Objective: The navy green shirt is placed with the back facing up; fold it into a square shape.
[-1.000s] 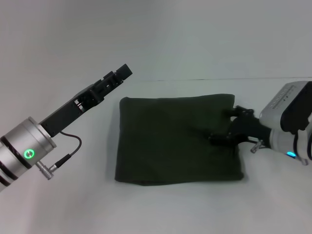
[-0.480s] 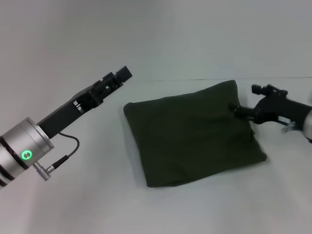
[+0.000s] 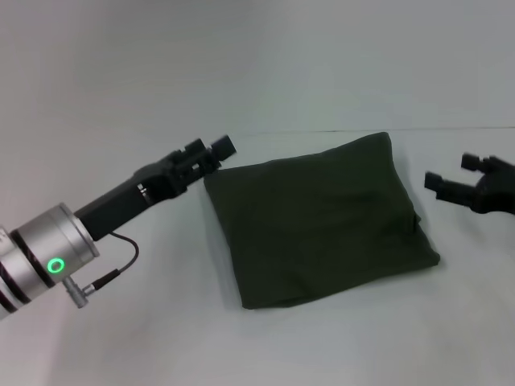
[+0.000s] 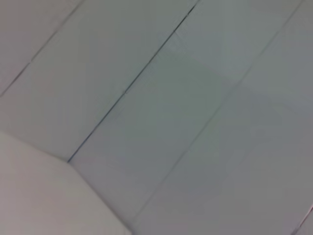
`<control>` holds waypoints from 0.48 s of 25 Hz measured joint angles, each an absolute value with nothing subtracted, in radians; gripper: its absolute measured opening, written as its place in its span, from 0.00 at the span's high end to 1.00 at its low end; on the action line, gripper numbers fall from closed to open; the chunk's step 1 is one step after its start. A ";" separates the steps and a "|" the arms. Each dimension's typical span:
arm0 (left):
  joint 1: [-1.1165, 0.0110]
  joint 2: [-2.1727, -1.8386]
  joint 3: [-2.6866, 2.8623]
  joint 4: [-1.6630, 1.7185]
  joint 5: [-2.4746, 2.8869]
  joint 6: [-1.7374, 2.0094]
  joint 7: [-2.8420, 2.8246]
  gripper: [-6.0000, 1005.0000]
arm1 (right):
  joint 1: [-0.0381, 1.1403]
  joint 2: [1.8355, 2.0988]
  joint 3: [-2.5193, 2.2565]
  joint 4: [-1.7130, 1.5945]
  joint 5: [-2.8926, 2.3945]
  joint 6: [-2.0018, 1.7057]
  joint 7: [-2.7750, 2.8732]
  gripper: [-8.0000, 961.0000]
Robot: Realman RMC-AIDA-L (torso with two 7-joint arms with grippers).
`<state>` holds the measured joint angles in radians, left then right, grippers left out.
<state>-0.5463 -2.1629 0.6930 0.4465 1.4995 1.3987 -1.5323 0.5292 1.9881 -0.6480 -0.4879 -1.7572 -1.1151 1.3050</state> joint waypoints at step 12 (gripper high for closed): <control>-0.609 -2.158 0.780 0.427 1.587 1.176 -1.687 0.11 | 0.543 2.005 -0.622 -0.469 -1.785 -1.111 1.355 0.02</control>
